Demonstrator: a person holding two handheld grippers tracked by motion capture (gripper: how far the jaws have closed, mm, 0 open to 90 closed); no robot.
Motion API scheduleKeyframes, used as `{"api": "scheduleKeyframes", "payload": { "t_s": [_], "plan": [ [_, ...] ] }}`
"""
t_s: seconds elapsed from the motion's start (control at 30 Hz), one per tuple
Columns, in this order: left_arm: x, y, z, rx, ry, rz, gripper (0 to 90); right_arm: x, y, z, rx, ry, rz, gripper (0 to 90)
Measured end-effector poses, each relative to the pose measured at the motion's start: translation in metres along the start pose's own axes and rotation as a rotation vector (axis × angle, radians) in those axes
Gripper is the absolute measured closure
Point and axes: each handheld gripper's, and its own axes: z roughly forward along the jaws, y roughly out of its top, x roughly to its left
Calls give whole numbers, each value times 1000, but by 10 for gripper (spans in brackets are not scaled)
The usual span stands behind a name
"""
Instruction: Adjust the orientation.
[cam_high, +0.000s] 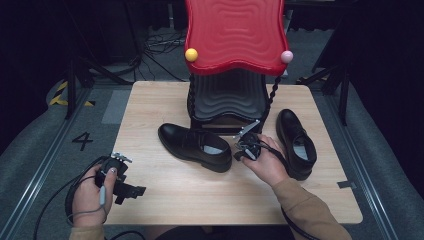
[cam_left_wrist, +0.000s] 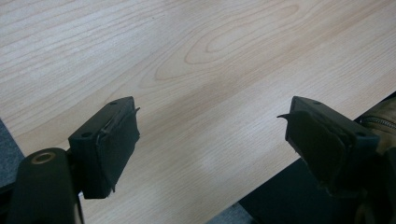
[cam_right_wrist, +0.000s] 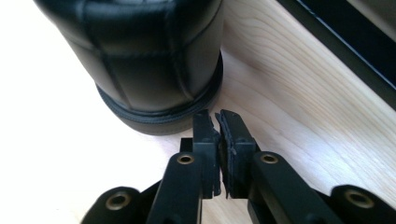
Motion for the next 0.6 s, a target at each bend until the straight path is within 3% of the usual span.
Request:
{"api": "scheduleKeyframes", "payload": {
  "t_s": [0.4,0.6],
  "plan": [
    [-1,4,2,3,-3,7,178,-2,0,-19,-37,11,-8,805],
    [-2,9,2,1,-4,23,178,9,14,-44,-68,30,-102,739]
  ]
}}
